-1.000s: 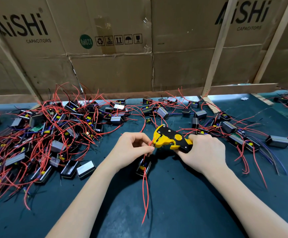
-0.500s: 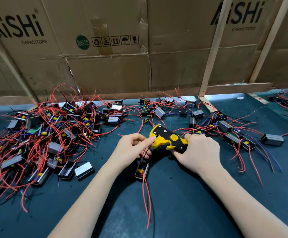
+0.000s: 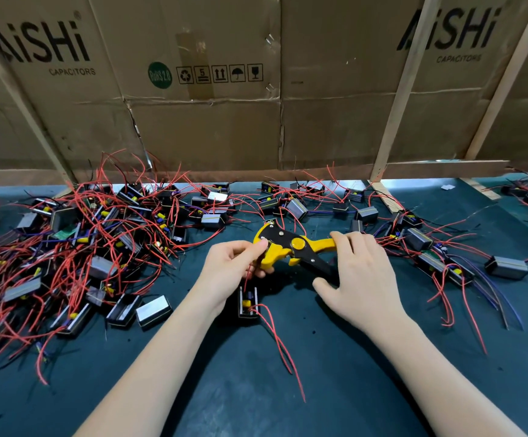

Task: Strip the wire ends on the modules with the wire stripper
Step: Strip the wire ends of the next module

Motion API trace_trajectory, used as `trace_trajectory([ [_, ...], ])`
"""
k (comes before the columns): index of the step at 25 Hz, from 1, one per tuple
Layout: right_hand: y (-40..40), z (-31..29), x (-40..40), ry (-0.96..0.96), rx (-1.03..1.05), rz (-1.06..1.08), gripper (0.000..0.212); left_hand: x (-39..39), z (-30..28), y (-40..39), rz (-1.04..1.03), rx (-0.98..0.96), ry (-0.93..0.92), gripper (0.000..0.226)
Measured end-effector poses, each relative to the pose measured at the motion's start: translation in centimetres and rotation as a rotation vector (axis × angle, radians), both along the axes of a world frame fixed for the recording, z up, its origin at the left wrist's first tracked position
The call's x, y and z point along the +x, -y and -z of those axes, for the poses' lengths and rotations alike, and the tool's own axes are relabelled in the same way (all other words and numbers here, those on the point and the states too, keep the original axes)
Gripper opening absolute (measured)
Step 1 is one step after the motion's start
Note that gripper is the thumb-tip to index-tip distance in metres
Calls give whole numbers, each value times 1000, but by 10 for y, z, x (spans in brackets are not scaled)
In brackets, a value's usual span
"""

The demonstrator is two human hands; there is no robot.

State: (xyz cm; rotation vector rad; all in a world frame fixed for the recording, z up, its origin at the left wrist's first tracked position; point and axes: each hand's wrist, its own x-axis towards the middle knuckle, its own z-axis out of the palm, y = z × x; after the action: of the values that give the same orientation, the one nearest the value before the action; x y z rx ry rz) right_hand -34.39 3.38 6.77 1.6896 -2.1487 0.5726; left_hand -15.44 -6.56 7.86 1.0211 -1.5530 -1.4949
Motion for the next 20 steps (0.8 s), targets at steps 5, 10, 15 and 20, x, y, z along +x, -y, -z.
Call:
trace_trajectory([
  [5, 2, 0, -1, -49, 19, 63, 56, 0, 1, -3, 77, 11, 36, 30],
  [10, 1, 6, -9, 29, -46, 67, 53, 6, -13, 0, 234, 174, -29, 56],
  [15, 3, 7, -22, 77, -91, 178, 64, 18, -10, 4, 323, 94, 96, 15],
  [20, 2, 8, -23, -6, -98, 200, 60, 18, -8, 2, 332, 56, 121, 7],
])
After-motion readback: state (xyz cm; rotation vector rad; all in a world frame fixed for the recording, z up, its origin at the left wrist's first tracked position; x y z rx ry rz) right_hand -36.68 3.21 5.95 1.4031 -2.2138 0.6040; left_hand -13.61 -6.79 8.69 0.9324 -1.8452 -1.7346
